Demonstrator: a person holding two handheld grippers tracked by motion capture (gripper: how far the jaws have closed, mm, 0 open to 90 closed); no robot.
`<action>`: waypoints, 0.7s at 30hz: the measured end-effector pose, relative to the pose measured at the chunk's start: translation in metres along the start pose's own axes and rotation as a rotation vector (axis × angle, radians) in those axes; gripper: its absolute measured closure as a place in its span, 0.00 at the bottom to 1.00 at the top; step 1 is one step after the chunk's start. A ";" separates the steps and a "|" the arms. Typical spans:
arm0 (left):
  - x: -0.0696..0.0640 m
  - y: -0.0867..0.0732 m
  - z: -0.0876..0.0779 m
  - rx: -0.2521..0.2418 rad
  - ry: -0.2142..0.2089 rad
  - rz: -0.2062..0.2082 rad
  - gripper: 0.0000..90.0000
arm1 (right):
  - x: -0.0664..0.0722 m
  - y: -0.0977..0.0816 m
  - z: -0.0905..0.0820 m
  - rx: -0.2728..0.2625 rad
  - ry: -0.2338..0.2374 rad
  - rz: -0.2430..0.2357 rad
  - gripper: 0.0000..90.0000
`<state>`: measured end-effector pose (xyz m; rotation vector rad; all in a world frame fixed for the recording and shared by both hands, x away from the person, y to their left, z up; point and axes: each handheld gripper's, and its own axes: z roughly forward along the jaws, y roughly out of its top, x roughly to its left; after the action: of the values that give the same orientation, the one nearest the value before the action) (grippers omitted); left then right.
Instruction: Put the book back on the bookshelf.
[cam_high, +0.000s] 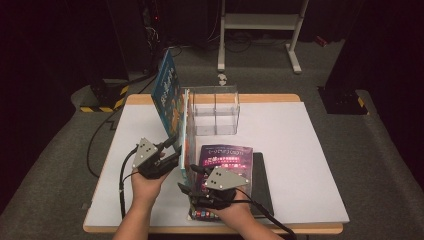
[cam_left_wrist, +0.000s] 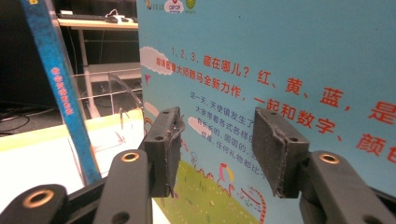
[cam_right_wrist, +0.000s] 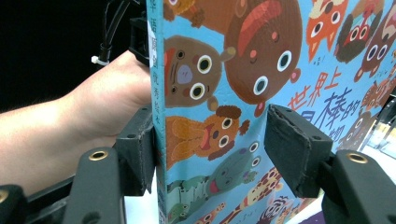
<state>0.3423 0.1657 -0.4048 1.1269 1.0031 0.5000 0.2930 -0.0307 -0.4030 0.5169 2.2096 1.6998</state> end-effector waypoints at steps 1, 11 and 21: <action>0.001 0.000 -0.001 0.001 0.002 0.002 0.56 | 0.001 -0.001 0.001 -0.002 0.000 -0.001 0.42; 0.004 -0.005 -0.043 0.012 0.014 0.041 0.46 | 0.003 -0.003 0.001 -0.008 -0.001 0.009 0.43; -0.029 0.010 -0.083 -0.033 -0.011 0.056 0.36 | 0.004 -0.005 0.002 -0.020 -0.005 0.018 0.44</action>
<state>0.2580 0.1895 -0.3908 1.1295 0.9525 0.5532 0.2898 -0.0289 -0.4088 0.5366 2.1882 1.7261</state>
